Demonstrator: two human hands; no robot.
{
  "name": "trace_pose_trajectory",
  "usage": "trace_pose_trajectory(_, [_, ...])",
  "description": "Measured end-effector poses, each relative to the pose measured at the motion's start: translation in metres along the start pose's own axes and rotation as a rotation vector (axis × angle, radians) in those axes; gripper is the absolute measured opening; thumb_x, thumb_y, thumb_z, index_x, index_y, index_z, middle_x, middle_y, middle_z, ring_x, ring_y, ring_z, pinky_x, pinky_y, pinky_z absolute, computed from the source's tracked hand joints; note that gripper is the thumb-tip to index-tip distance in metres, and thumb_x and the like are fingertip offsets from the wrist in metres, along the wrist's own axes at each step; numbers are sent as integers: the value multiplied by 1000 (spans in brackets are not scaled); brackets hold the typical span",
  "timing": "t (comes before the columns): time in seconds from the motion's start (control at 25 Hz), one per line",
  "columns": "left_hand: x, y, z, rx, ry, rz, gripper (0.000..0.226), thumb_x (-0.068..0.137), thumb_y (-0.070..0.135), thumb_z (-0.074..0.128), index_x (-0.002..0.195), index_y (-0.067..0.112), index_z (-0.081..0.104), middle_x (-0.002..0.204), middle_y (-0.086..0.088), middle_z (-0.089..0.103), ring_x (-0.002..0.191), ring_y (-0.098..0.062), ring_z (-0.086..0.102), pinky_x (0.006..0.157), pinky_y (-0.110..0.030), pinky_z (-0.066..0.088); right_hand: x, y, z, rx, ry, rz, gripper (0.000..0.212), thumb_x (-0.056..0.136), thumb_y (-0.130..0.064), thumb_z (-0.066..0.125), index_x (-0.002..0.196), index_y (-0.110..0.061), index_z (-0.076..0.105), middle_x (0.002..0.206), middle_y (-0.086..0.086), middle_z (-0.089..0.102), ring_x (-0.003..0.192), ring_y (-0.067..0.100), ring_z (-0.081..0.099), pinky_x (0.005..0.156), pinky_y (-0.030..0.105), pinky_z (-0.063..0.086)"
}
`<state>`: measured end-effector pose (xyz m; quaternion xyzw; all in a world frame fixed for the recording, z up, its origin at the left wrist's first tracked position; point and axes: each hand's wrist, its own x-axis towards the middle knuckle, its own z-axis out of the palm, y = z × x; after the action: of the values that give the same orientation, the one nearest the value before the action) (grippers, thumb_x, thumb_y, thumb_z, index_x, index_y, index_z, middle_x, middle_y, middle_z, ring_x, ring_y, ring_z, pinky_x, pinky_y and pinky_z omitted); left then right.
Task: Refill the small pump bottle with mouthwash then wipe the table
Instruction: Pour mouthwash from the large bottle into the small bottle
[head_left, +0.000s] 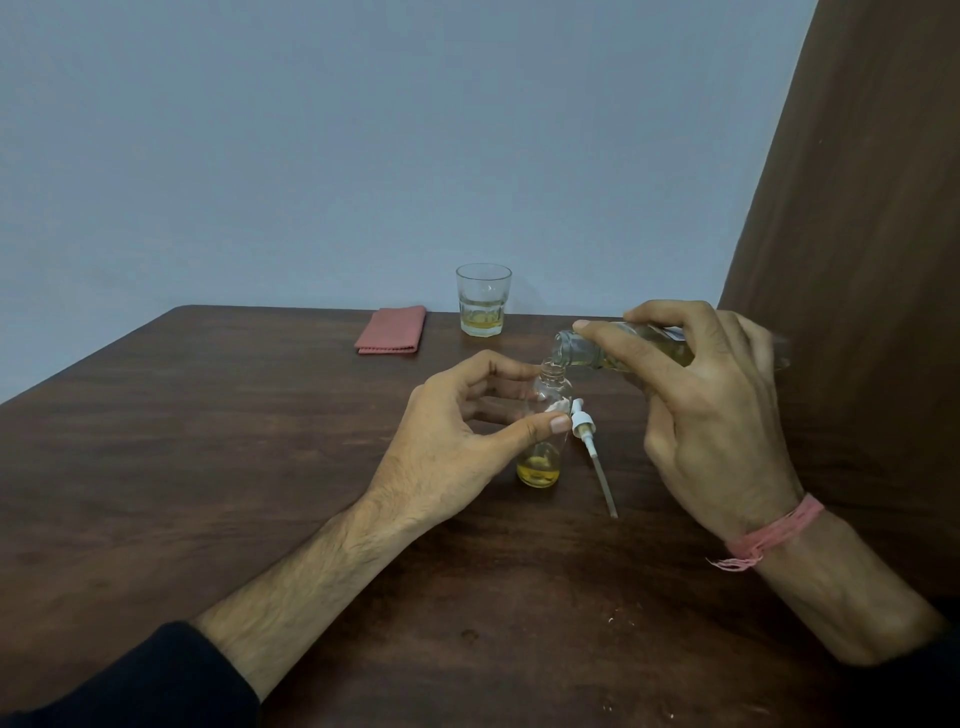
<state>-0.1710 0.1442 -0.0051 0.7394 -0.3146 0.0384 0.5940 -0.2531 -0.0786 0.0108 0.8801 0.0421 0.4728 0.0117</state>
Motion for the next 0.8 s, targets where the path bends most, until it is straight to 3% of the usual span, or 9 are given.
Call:
trace_pose_trajectory(0.4, [0,1,1,-27,-8,-11,46,77,53,94,118,36,79,114,14,86,100,-3,84,91,-31,71,0,0,-1,-10,4,-14,95,75,17,73,153,-35,63,138,8,63,120,34,61,109,55,37])
trace_pose_trajectory(0.8, [0,3,0,-19,-6,-5,41,81,45,97,116,38,78,112,15,86,99,0,84,87,-16,65,0,1,0,-16,1,-15,94,75,17,73,152,-35,63,138,8,63,122,34,60,109,56,38])
